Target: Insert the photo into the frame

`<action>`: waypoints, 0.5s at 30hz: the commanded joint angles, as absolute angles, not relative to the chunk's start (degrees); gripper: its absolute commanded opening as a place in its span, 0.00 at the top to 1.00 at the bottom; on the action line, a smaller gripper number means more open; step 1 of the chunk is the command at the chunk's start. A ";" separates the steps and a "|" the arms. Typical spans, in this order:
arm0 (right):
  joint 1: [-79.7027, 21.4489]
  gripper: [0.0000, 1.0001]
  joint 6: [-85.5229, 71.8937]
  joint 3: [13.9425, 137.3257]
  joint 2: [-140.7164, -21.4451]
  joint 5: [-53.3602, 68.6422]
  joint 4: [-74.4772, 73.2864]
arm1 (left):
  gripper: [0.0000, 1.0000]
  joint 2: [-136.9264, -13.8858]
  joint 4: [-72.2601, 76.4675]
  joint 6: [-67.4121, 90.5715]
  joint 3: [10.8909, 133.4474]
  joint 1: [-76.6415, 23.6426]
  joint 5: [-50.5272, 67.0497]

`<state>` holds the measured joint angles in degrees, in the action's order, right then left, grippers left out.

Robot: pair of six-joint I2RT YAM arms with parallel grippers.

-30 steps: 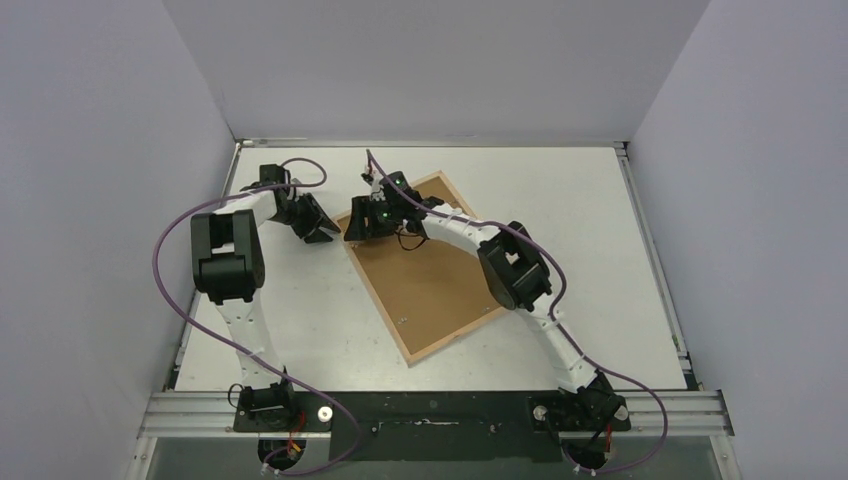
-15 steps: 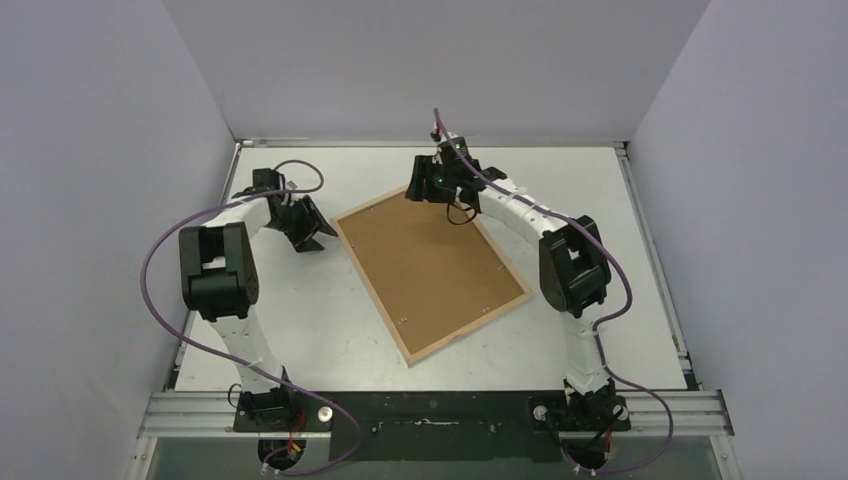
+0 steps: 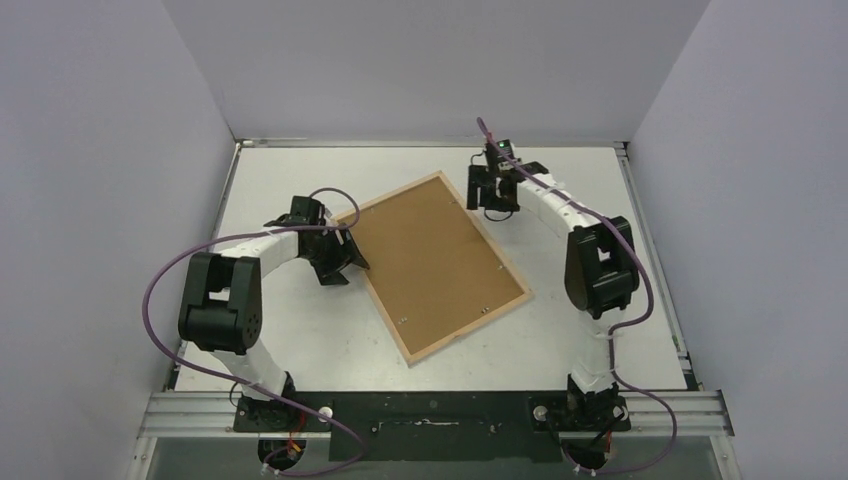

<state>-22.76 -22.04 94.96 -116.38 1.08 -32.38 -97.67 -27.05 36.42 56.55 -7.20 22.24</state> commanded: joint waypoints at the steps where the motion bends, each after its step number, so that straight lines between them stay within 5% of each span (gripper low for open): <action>1: -18.27 0.30 -18.25 92.35 -110.11 -1.63 -36.10 | 0.35 -95.89 -23.13 39.29 55.03 -8.21 19.20; 15: -12.75 0.26 -24.20 79.30 -109.05 16.01 -32.69 | 0.37 -101.32 -23.10 41.57 58.22 -8.91 22.38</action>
<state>-12.40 -22.13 81.58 -112.90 10.85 -35.51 -99.48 -25.23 40.99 56.58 -8.58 21.43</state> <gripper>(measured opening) 0.739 0.636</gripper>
